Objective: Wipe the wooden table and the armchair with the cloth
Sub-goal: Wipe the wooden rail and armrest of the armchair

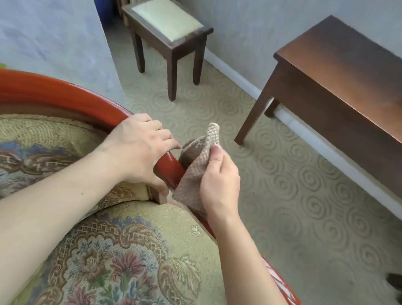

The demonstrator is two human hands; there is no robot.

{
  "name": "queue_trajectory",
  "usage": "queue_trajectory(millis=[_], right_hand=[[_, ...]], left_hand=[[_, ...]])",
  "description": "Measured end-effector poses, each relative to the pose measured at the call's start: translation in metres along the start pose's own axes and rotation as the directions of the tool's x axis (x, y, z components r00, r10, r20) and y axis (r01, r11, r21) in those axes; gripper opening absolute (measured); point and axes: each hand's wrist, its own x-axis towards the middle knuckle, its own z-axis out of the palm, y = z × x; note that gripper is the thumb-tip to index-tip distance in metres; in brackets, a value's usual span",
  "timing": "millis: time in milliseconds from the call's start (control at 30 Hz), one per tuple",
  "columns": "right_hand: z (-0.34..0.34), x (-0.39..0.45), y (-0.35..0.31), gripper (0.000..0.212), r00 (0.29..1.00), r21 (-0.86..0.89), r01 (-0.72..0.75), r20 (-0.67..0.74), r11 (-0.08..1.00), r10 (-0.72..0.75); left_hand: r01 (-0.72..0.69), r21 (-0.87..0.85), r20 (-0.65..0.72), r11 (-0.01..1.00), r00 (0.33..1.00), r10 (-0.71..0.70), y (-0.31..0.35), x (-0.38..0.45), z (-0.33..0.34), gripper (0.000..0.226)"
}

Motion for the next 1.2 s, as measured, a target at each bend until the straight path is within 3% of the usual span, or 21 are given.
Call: queue_trajectory(millis=[100, 167, 300, 400, 467, 567, 733, 933, 1067, 1200], right_hand=[[-0.038, 0.004, 0.005, 0.045, 0.998, 0.176, -0.051, -0.022, 0.983, 0.056], [-0.060, -0.002, 0.011, 0.047, 0.999, 0.135, -0.030, -0.034, 0.990, 0.035], [-0.067, -0.041, 0.022, 0.049, 0.990, -0.308, 0.133, 0.001, 0.942, -0.139], [-0.030, -0.071, 0.031, 0.057, 0.973, -0.661, 0.229, 0.175, 0.715, -0.151], [-0.004, -0.077, 0.032, 0.065, 0.981, -0.770, 0.178, 0.186, 0.613, -0.051], [0.022, -0.063, 0.026, 0.063, 0.994, -0.781, 0.111, 0.090, 0.615, -0.065], [0.038, -0.047, 0.019, 0.056, 0.973, -0.739, 0.217, 0.114, 0.637, -0.199], [0.002, -0.063, 0.041, 0.054, 0.978, -0.810, 0.202, 0.135, 0.550, -0.161], [-0.031, -0.080, 0.054, 0.048, 0.989, -0.827, 0.148, 0.113, 0.542, -0.098], [-0.079, -0.102, 0.079, 0.048, 0.989, -0.823, 0.122, 0.056, 0.554, -0.134]], left_hand=[[-0.003, -0.009, 0.036, 1.000, 0.999, 0.003, 0.008, 0.007, 0.000, 0.111], [0.007, -0.009, 0.047, 1.000, 0.999, -0.006, 0.008, 0.007, -0.001, 0.113], [0.006, 0.002, 0.029, 1.000, 1.000, -0.006, 0.008, 0.007, 0.001, 0.109], [-0.006, -0.001, 0.006, 1.000, 1.000, 0.006, 0.008, 0.006, 0.003, 0.100], [-0.013, 0.000, -0.014, 1.000, 1.000, 0.013, 0.008, 0.006, 0.005, 0.093], [-0.018, -0.001, -0.044, 1.000, 0.999, 0.018, 0.008, 0.006, 0.008, 0.086], [-0.023, -0.026, -0.135, 0.999, 0.991, 0.020, 0.009, 0.005, 0.012, 0.073], [-0.052, -0.040, -0.119, 0.998, 0.992, 0.047, 0.008, 0.006, 0.011, 0.082], [-0.079, -0.051, -0.077, 0.996, 0.994, 0.075, 0.005, 0.006, 0.008, 0.080], [-0.073, -0.050, -0.078, 0.996, 0.995, 0.069, 0.004, 0.009, 0.008, 0.081]])
